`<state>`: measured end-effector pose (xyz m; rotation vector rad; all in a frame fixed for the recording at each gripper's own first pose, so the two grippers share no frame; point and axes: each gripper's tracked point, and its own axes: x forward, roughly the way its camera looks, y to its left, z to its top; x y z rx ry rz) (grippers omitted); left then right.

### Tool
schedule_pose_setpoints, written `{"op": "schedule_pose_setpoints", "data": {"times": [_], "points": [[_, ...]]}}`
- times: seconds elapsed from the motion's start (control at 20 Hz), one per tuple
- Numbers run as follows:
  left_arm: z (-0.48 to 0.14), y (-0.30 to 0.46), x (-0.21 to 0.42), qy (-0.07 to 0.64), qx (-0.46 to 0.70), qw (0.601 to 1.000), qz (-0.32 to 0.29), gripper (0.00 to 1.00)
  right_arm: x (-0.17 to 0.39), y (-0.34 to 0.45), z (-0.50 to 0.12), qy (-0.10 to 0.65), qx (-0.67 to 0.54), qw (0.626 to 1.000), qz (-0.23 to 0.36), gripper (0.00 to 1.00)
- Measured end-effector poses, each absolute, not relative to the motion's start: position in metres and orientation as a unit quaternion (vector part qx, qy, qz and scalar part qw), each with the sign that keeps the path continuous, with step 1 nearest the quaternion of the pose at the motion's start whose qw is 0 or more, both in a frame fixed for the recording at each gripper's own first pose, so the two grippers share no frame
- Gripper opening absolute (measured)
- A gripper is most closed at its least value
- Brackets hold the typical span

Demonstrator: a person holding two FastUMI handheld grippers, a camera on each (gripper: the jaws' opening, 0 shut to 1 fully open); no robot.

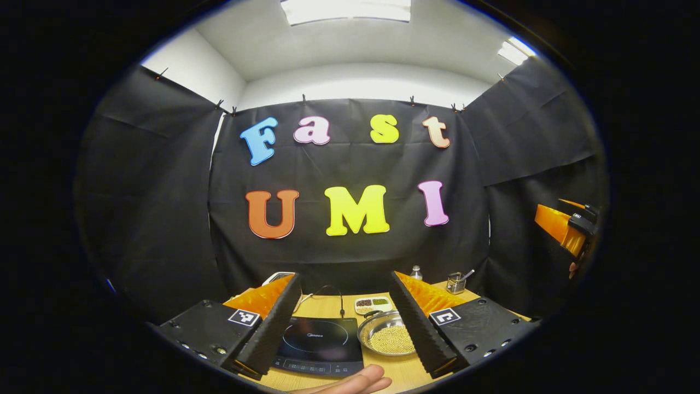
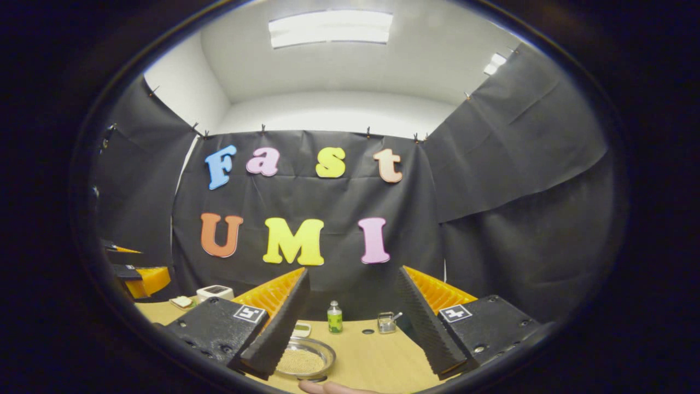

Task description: First push the handle of the pot to place it horizontally, then grasp the pot with both hands and set it on the induction cooktop.

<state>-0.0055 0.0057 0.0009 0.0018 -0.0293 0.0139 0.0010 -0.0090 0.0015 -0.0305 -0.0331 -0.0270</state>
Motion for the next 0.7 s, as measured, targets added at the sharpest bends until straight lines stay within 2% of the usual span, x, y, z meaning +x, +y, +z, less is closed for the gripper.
{"op": "schedule_pose_setpoints", "data": {"times": [0.05,0.55,0.7], "points": [[0.000,0.007,-0.005,-0.015,0.000,1.000,0.008,0.97,0.003,-0.010,-0.001,-0.014,-0.016,1.000,-0.015,0.97],[-0.006,0.020,-0.010,-0.025,-0.018,0.999,0.012,0.97,0.051,-0.003,-0.066,0.057,0.003,0.998,0.005,1.00],[-0.012,0.025,-0.009,-0.021,-0.024,0.999,0.016,0.97,0.063,0.005,-0.094,0.083,0.018,0.996,0.026,0.98]]}}
